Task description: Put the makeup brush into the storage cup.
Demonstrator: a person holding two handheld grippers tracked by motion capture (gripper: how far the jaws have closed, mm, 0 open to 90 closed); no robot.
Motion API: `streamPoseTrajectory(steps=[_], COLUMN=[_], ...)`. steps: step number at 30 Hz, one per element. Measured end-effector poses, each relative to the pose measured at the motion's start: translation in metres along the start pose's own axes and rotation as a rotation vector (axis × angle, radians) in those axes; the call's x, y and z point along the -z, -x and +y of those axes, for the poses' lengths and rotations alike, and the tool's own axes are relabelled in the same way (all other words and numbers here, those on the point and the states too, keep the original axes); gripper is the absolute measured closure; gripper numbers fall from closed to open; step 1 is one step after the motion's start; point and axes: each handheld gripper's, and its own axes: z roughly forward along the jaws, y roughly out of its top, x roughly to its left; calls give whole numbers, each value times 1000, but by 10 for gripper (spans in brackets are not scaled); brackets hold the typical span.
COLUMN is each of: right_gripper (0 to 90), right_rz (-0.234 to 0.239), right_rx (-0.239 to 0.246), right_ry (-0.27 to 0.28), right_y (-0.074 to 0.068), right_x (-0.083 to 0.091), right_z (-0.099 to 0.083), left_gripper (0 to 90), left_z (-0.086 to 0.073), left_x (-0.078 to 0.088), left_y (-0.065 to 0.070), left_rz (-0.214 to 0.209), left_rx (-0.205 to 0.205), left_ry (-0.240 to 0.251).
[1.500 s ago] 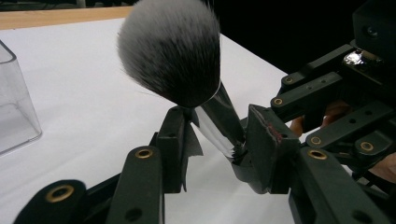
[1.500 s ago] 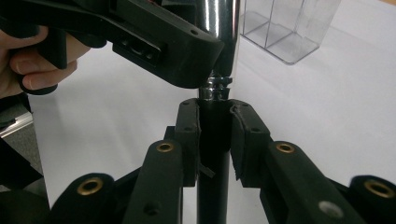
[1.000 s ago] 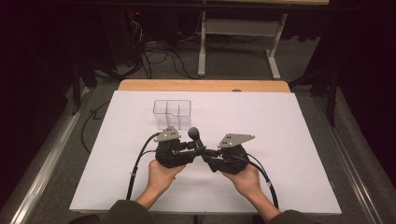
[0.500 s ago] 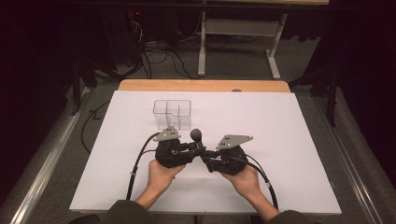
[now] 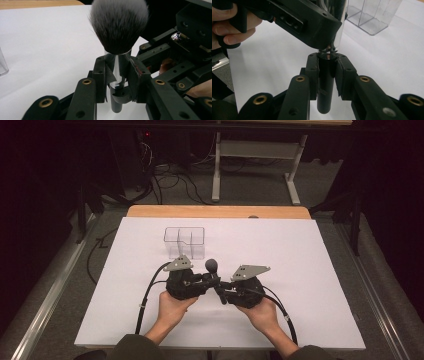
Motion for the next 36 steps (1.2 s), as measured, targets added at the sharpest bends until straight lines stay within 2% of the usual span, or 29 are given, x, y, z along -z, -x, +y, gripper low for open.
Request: streamPoseTrajectory(steps=[12, 16, 22, 26, 36], right_gripper=[746, 692, 610, 560, 477], right_rz=[1, 6, 5, -1, -16], right_rx=[3, -24, -34, -32, -86], right_ry=[9, 10, 34, 59, 110], right_y=[0, 2, 5, 9, 21], right_x=[1, 2, 7, 14, 34], right_z=[0, 0, -1, -3, -9], left_gripper=[700, 700, 700, 700, 700], left_z=[1, 1, 1, 3, 3], left_x=[1, 2, 6, 10, 15], left_y=[1, 0, -1, -2, -4], left_rz=[1, 6, 23, 32, 50], left_rx=[-8, -12, -14, -9, -13], left_ry=[-2, -7, -6, 6, 9])
